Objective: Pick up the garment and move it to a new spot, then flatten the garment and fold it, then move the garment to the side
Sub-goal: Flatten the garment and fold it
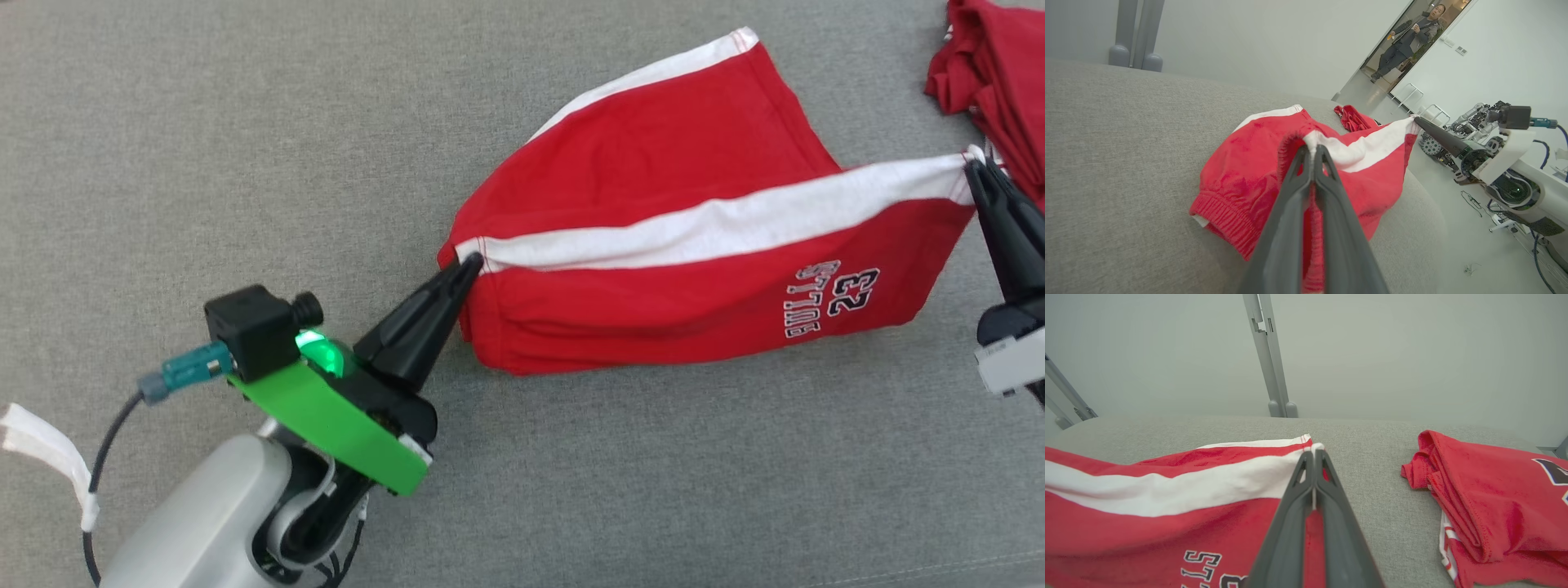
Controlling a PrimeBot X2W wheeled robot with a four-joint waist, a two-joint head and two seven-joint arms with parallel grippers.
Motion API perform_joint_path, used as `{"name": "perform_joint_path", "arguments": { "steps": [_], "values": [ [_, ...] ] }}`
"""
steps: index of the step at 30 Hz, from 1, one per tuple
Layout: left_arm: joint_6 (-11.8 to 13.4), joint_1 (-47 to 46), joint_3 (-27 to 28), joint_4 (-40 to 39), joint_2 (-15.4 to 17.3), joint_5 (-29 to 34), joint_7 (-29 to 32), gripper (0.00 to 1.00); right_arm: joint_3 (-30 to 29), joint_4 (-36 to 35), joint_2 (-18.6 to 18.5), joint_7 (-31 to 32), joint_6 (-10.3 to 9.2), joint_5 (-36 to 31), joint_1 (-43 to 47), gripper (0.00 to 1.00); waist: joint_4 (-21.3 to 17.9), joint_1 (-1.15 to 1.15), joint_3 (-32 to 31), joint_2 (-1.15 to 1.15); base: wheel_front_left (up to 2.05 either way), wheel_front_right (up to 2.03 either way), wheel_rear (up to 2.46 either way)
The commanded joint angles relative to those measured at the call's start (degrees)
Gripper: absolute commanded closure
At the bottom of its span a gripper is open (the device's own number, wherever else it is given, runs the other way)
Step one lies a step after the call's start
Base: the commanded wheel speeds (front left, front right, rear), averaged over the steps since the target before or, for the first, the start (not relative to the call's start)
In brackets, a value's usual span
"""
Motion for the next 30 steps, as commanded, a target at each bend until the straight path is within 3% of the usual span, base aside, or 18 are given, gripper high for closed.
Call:
{"name": "perform_joint_path", "arguments": {
  "steps": [1,8,18,30],
  "values": [
    [-0.2,-2.1,0.7,1.1,-0.2,-1.2,0.6,1.0,1.7,1.7,-0.7,0.4,-0.08,-0.3,-3.3,1.0,1.3,0.0,2.8,0.0,0.0,0.0,0.0],
    [0.3,-7.3,3.4,4.7,-1.9,-6.9,4.1,1.0,9.8,10.8,-4.1,0.9,-0.09,0.6,-18.6,1.0,3.1,0.0,6.5,0.0,0.0,0.0,0.0],
    [-0.1,-13.9,2.5,10.7,-4.7,-7.2,5.6,1.0,22.3,20.6,-7.3,3.1,-0.08,3.3,-35.7,1.0,6.0,0.0,10.6,0.0,0.0,0.0,0.0],
    [-0.4,-17.0,1.0,15.0,-6.0,-6.7,3.3,1.0,34.1,30.8,-7.4,0.4,-0.08,7.0,-46.4,1.0,7.5,0.0,11.8,0.0,0.0,0.0,0.0]
  ]
}}
